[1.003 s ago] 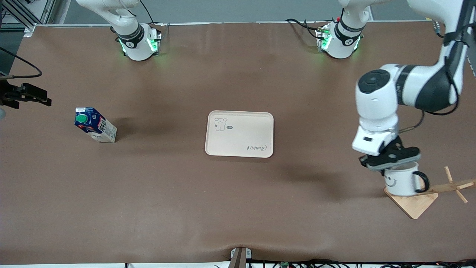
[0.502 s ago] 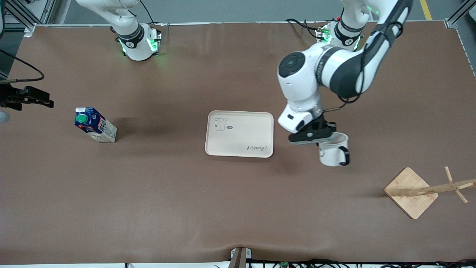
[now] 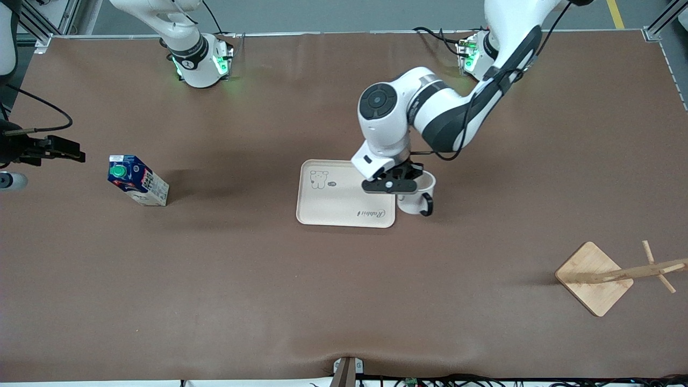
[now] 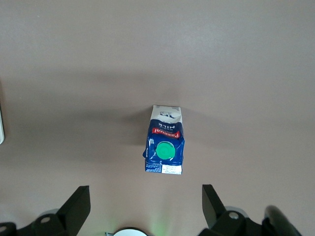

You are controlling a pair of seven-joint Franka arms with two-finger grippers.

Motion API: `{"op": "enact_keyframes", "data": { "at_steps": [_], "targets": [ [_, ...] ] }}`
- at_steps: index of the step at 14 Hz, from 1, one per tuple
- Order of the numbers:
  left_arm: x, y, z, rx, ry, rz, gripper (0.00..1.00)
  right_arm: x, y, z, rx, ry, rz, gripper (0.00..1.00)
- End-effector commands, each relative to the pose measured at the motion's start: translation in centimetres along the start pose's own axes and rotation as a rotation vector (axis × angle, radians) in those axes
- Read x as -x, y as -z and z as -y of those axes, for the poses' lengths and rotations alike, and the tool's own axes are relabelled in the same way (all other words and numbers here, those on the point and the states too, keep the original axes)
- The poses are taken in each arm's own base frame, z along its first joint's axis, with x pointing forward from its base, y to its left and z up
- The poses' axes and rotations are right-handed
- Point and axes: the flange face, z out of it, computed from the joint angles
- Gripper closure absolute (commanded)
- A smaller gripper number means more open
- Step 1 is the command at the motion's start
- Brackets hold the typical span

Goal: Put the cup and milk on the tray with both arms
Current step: 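Carry the mug to the tray while the right gripper reaches the milk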

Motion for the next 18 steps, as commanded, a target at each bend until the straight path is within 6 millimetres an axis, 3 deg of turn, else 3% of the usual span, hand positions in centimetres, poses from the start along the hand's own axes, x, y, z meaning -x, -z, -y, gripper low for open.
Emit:
{"op": "enact_keyframes", "data": {
  "at_steps": [1,4,11,18],
  "targets": [
    [-0.6,-1.5,-2.6,0.059,-0.019,0.078,1.00,0.2,0.1,-0.4,0.011,-0.003,0.009,0.00],
    [-0.5,-3.7,-4.0,0.106,-0.006,0.161,1.00,-0.1,-2.5,-0.9,0.000,-0.012,0.052,0.00],
    [1.8,-7.1,-7.7,0.115,-0.049,0.245,1.00,0.3,-8.3,-2.4,-0.023,-0.040,0.130,0.00],
    [2.5,-8.9,-7.8,0.098,-0.039,0.306,1.00,1.1,-12.0,-3.1,-0.036,-0.085,0.151,0.00]
  ]
}}
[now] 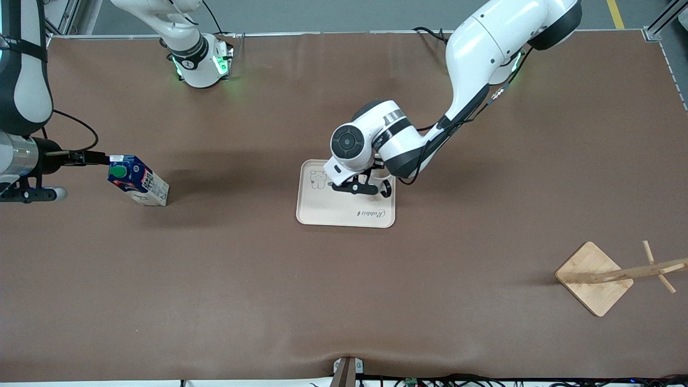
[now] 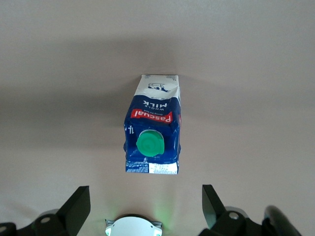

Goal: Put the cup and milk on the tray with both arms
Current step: 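Carry the mug to the tray while the right gripper reaches the milk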

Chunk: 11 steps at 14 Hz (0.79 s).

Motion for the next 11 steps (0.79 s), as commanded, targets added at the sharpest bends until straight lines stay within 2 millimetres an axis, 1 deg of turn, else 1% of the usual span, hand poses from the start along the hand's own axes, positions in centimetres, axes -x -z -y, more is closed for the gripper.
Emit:
{"op": "enact_keyframes", "data": {
  "at_steps": [1,2,3,4,5,6,7,8,9,10,11],
  "targets": [
    [-0.2,-0.3,-0.3,-0.005,0.000,0.036,1.00,0.9,-0.3,0.3,0.007,-0.016,-0.014,0.00],
    [-0.2,-0.4,-0.2,-0.008,0.001,0.036,0.84,0.7,-0.3,0.5,0.008,-0.030,-0.020,0.00],
    [-0.4,-0.3,0.1,-0.017,-0.004,0.027,0.29,0.3,-0.6,0.5,0.009,-0.038,-0.032,0.00],
    [-0.5,0.1,0.1,-0.017,-0.009,0.017,0.00,-0.2,-0.9,0.2,0.011,-0.040,-0.052,0.00],
    [-0.4,0.5,0.1,-0.013,-0.005,0.013,0.00,-0.5,-1.6,0.4,0.013,-0.038,-0.052,0.00],
    [-0.7,1.4,0.3,-0.003,0.001,0.001,0.00,-0.5,-2.2,0.5,0.011,-0.037,-0.052,0.00],
    [-1.1,3.2,0.7,0.010,0.013,-0.020,0.00,-0.3,-2.7,0.9,0.012,-0.033,-0.041,0.00],
    [-1.4,4.7,1.1,0.011,0.022,-0.028,0.00,-0.2,-3.3,0.7,0.008,-0.039,-0.031,0.00],
    [-1.5,6.6,1.5,0.012,0.033,-0.038,0.00,-0.1,-4.5,0.4,0.005,-0.044,-0.023,0.00],
    [-1.6,8.0,2.2,0.009,0.043,-0.046,0.00,-0.1,-5.6,0.4,0.004,-0.044,-0.027,0.00],
    [-1.9,8.9,3.3,0.005,0.059,-0.045,0.00,-0.1,-6.0,0.9,0.006,-0.035,-0.028,0.00]
  ]
}}
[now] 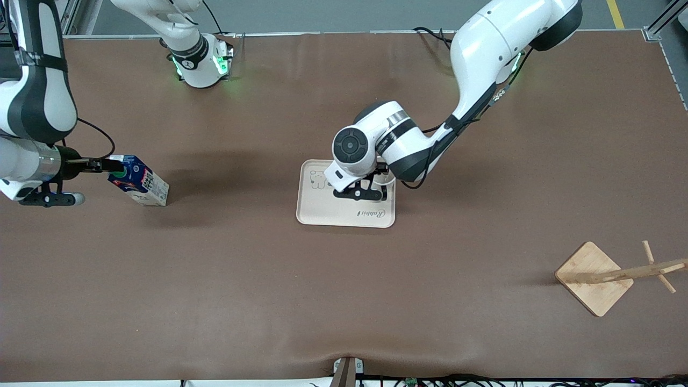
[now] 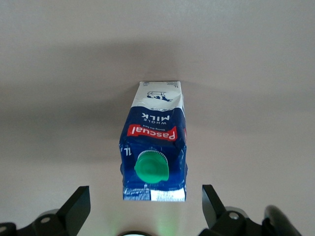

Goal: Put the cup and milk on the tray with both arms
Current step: 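Release the mug on the tray while the right gripper grasps the milk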

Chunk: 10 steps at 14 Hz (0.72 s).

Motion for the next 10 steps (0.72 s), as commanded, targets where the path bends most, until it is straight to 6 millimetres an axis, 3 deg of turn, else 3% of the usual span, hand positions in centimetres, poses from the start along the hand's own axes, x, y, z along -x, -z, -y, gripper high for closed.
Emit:
{"op": "enact_keyframes", "data": {
  "at_steps": [1,4,7,10],
  "targets": [
    [-0.7,4.8,3.1,-0.003,0.035,-0.026,0.00,0.9,-1.5,0.6,0.001,-0.007,-0.003,0.00],
    [-1.9,11.2,10.2,-0.007,0.135,-0.077,0.00,0.8,-2.7,0.3,0.002,-0.009,-0.021,0.00],
    [-1.5,17.7,17.5,-0.013,0.202,-0.148,0.00,0.5,-2.8,0.4,0.018,0.007,-0.034,0.00],
    [-1.5,23.4,26.9,0.001,0.225,-0.232,0.00,0.4,-2.7,0.3,0.046,0.034,-0.035,0.00]
  ]
}}
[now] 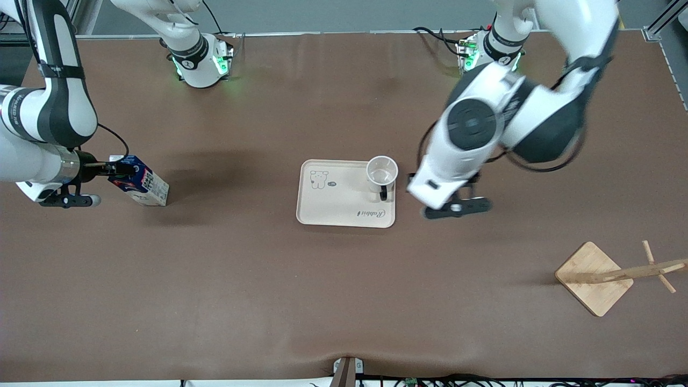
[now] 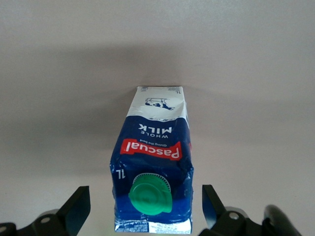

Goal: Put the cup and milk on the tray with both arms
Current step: 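Release the mug on the tray while the right gripper grasps the milk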

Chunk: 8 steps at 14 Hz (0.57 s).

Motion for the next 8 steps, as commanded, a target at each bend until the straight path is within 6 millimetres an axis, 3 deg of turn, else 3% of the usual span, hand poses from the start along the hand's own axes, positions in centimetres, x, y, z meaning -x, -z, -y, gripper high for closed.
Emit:
{"op": "enact_keyframes", "data": {
  "at_steps": [1,6,8],
  "targets": [
    [-1.0,4.4,7.4,-0.013,0.008,-0.063,0.00,0.7,0.1,0.2,0.027,0.023,-0.011,0.00],
    [-2.3,9.0,19.6,-0.046,0.001,-0.099,0.00,1.0,-2.9,0.2,0.025,0.023,-0.013,0.00],
    [-2.0,10.6,23.1,-0.056,-0.038,-0.115,0.00,1.2,-3.6,0.0,0.023,0.021,-0.010,0.04]
  ]
}}
